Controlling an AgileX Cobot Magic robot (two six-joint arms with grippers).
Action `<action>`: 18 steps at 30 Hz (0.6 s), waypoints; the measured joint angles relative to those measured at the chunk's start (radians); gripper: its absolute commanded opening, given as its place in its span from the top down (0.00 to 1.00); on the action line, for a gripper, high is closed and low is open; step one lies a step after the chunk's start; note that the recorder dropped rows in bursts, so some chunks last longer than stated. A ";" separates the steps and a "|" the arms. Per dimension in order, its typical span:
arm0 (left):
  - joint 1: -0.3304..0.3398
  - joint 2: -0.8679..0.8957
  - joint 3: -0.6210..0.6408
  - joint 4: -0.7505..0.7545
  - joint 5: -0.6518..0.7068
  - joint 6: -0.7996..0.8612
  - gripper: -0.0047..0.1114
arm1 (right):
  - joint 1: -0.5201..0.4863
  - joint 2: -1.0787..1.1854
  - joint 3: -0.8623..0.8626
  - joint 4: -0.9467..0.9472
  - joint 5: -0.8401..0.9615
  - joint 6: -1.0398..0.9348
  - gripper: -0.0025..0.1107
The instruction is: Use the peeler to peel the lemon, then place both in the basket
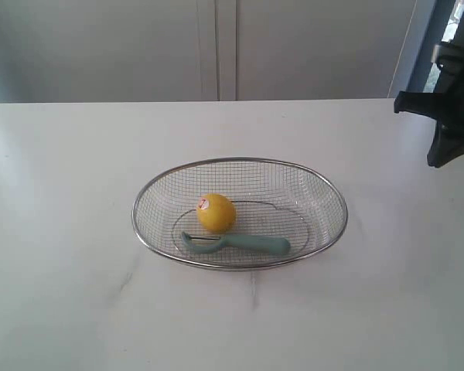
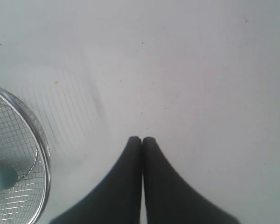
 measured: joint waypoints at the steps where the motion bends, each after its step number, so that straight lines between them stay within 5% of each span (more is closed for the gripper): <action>1: 0.000 0.000 0.023 0.000 -0.003 0.000 0.96 | 0.000 0.000 0.000 0.000 0.000 0.000 0.98; 5: 0.002 0.000 0.143 0.000 -0.049 0.000 0.96 | 0.000 0.000 0.000 0.000 0.000 0.000 0.98; 18: 0.002 0.000 0.156 0.002 -0.109 0.000 0.96 | 0.000 0.000 0.000 0.000 -0.002 0.000 0.98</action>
